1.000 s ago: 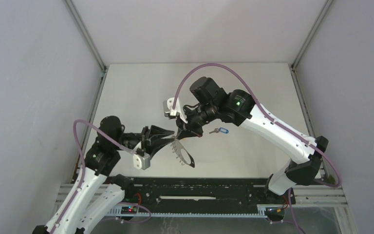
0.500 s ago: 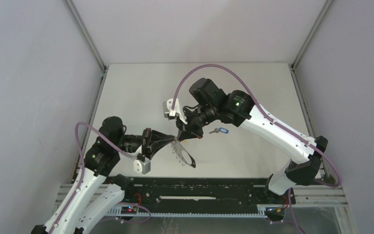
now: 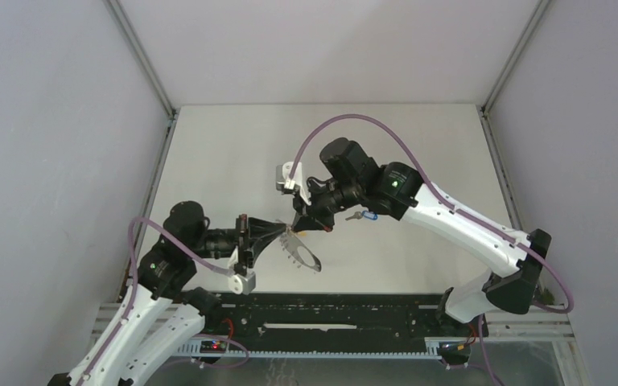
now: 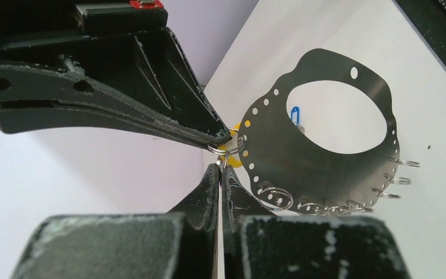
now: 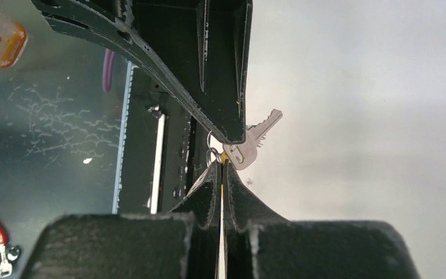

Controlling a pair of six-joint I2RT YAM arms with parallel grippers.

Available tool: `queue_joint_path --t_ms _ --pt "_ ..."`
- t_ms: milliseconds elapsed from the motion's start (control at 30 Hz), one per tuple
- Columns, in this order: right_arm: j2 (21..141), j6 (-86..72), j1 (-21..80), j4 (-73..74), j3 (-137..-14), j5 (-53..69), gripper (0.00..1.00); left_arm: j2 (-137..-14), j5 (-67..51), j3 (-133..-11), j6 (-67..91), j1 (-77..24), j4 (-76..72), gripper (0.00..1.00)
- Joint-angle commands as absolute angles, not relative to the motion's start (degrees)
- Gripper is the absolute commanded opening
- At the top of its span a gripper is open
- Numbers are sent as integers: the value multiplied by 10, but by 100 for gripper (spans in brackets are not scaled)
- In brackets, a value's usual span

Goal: Put the keys on the keyring
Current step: Adjust the key on the keyring.

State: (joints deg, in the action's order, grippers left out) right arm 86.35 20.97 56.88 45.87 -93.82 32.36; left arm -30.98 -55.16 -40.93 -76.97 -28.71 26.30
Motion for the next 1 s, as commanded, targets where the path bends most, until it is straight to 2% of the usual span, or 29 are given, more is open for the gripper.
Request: queue_joint_path --t_ms 0,367,533,700,900,967 --pt "805 163 560 306 -895 291 0 -305 -541 -404 -762 -303 259 0" --pt "779 101 567 199 -821 245 0 -297 -451 -388 -725 -337 221 0" --pt "770 95 576 173 -804 187 0 -297 -438 -394 -681 -343 221 5" --pt "747 97 580 134 -770 148 0 -297 -443 -408 -612 -343 241 14" --pt "724 94 582 82 -726 138 0 -294 -459 -425 -571 -343 276 35" --pt "723 96 584 76 -720 145 0 -300 -461 -434 -554 -343 272 37"
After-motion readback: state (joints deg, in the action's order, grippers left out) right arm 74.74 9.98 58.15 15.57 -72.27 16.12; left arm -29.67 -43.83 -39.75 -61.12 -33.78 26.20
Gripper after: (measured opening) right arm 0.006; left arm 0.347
